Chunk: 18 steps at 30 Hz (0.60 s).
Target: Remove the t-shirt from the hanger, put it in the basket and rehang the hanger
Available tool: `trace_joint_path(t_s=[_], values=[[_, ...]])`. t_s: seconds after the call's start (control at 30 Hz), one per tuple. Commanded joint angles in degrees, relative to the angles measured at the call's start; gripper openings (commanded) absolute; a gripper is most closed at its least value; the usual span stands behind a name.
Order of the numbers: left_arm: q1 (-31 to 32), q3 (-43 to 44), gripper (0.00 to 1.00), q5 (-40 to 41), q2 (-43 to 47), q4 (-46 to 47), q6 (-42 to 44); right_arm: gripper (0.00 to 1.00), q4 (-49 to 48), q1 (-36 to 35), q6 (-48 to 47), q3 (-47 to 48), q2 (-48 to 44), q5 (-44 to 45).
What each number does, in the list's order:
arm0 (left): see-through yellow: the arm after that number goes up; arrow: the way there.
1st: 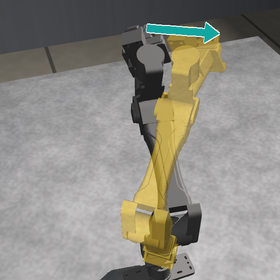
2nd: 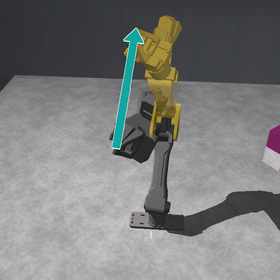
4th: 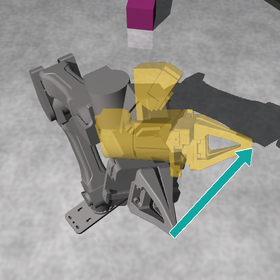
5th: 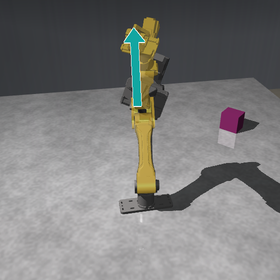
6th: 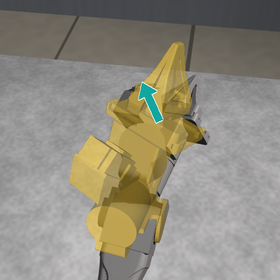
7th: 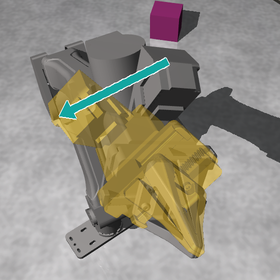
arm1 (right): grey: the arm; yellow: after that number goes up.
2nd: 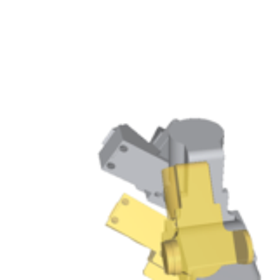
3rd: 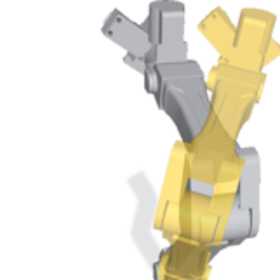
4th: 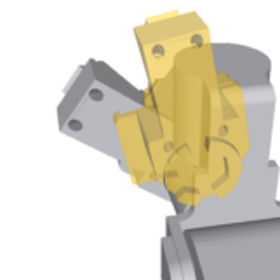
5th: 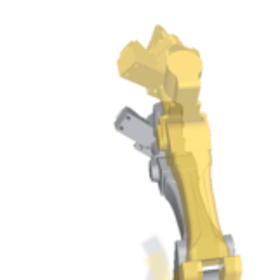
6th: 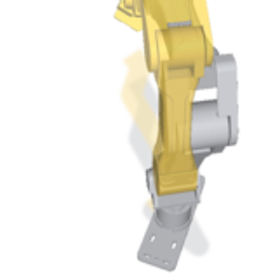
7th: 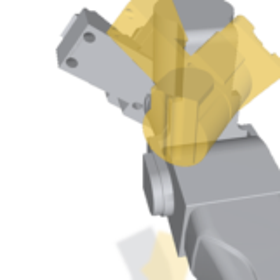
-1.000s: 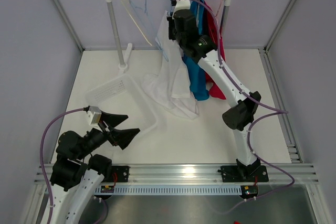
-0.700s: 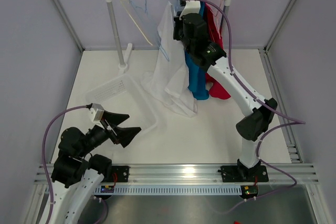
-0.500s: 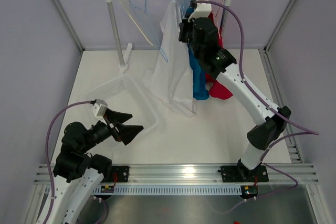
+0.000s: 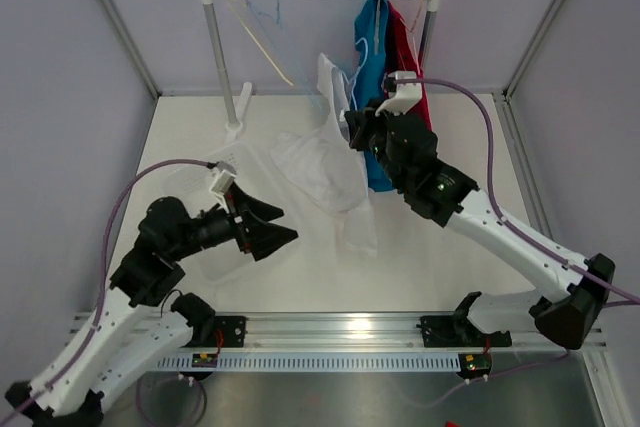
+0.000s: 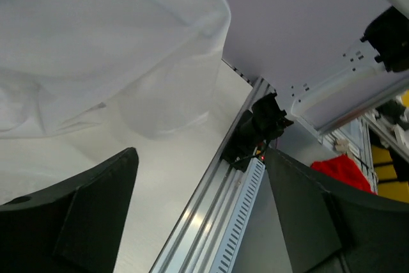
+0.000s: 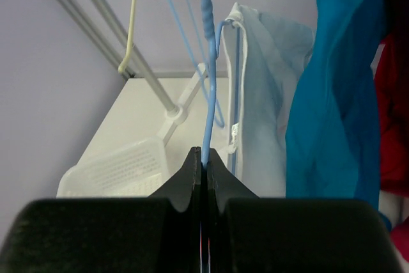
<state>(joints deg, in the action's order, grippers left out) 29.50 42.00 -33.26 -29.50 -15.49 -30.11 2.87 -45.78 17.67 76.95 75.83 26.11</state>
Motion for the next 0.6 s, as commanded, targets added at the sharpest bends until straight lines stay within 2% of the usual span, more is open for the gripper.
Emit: trace_joint_path(t_s=[0.0, 0.03, 0.07, 0.17, 0.37, 0.5, 0.57], values=[[16.42, 3.87, 0.92, 11.85, -6.86, 5.11, 0.83, 0.00, -7.44, -2.56, 5.43, -7.23, -8.23, 4.74], [25.95, 5.36, 0.99, 17.03, -8.28, 5.11, 3.10, 0.00, -7.36, -2.65, 5.88, -9.69, -10.85, 5.26], [29.88, 5.98, 0.99, 26.83, -9.60, 5.11, 4.17, 0.00, -6.66, -2.65, 5.97, -10.41, -11.84, 5.62], [38.50, 8.44, 0.99, 37.70, -15.75, 7.65, 6.11, 0.00, -4.73, -2.74, 6.85, -11.03, -14.74, 4.48], [44.15, 15.20, 0.99, 45.63, -29.38, 12.30, 9.54, 0.00, -3.23, -3.70, 8.16, -11.82, -18.52, 2.46], [44.51, 18.55, 0.99, 45.47, -35.36, 15.22, 10.86, 0.00, -1.55, -3.79, 9.40, -12.96, -20.72, 1.05], [44.60, 19.78, 0.99, 47.92, -37.38, 15.22, 11.03, 0.00, -1.56, -3.88, 9.49, -12.96, -21.25, 0.26]])
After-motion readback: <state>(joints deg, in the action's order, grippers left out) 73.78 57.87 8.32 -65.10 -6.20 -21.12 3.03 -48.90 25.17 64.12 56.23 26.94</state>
